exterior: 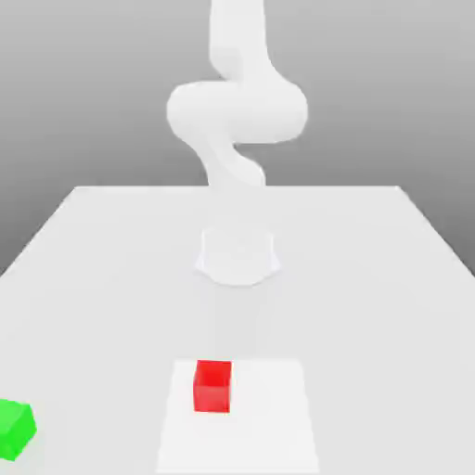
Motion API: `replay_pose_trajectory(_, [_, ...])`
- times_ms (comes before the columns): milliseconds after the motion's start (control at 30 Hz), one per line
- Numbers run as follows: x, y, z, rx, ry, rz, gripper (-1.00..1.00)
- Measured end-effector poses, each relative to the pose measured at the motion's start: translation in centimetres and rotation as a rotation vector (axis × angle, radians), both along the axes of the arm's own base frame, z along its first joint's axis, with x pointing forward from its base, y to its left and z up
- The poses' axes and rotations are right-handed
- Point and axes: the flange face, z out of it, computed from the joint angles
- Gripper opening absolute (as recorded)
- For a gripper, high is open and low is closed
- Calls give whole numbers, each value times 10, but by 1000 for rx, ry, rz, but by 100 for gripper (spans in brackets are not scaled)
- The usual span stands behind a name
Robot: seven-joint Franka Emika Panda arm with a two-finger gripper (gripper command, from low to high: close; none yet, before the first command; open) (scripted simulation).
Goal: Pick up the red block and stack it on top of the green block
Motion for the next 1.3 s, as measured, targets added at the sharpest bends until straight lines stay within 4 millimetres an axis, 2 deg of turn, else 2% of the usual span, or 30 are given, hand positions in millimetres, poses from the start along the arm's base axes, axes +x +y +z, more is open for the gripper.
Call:
replay_pose_trajectory(133, [45, -7, -99, -20, 155, -19, 0])
replay_pose_trajectory(200, [57, -11, -149, -24, 231, -26, 0])
replay_pose_trajectory(300, [65, -19, -222, -24, 341, -34, 0])
replay_pose_trajectory(400, [61, -26, -293, -16, 450, -40, 0])
replay_pose_trajectory(533, [38, -32, -382, 7, 592, -42, 0])
replay_pose_trajectory(600, [19, -33, -422, 23, 663, -43, 0])
replay_pose_trajectory(667, [8, -33, -452, 35, 703, -42, 0])
replay_pose_trajectory(833, [4, -33, -504, 38, 716, -42, 0])
replay_pose_trajectory(867, [4, -33, -513, 38, 716, -42, -100])
replay_pose_trajectory(1100, [3, -33, -514, 38, 716, -42, -100])
replay_pose_trajectory(1300, [4, -33, -462, 38, 717, -42, -100])
